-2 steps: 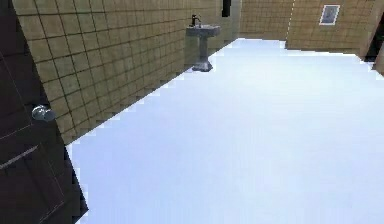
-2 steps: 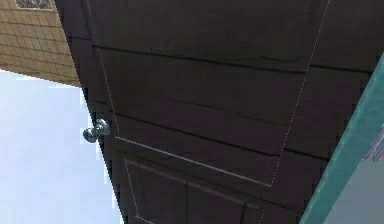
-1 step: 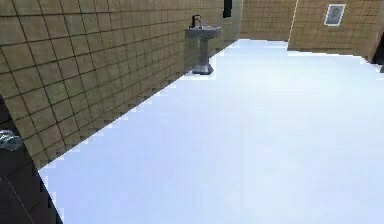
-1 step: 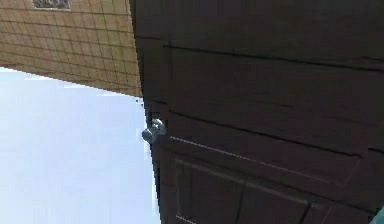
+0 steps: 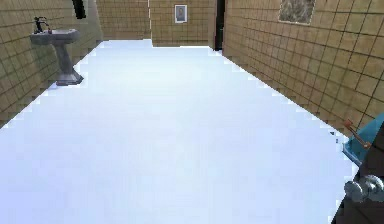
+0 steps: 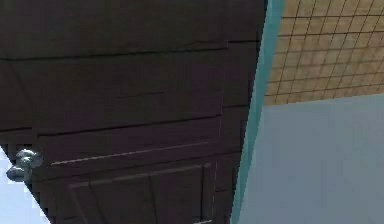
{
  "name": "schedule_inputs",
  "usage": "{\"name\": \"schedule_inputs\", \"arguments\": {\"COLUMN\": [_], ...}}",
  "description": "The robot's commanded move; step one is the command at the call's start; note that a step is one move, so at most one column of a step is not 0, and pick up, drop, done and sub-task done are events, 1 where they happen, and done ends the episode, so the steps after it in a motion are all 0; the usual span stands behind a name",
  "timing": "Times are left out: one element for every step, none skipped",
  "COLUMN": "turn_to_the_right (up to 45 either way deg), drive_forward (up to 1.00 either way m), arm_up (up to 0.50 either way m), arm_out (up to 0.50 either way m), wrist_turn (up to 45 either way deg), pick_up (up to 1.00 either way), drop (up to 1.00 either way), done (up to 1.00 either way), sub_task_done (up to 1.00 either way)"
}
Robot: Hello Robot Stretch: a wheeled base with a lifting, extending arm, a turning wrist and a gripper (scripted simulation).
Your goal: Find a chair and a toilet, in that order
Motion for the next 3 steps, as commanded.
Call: {"name": "schedule_inputs", "arguments": {"turn_to_the_right": [0.0, 3.0, 0.0], "drive_forward": [1.00, 0.00, 1.00], "arm_up": [0.00, 0.00, 0.00], "arm_out": [0.00, 0.00, 0.00], "wrist_turn": [0.0, 0.0, 0.0], "pick_up": [0.00, 0.00, 0.00], "drop": [0.00, 0.00, 0.00], "done": [0.00, 0.00, 0.00], "sub_task_done": [0.00, 0.00, 0.00]}}
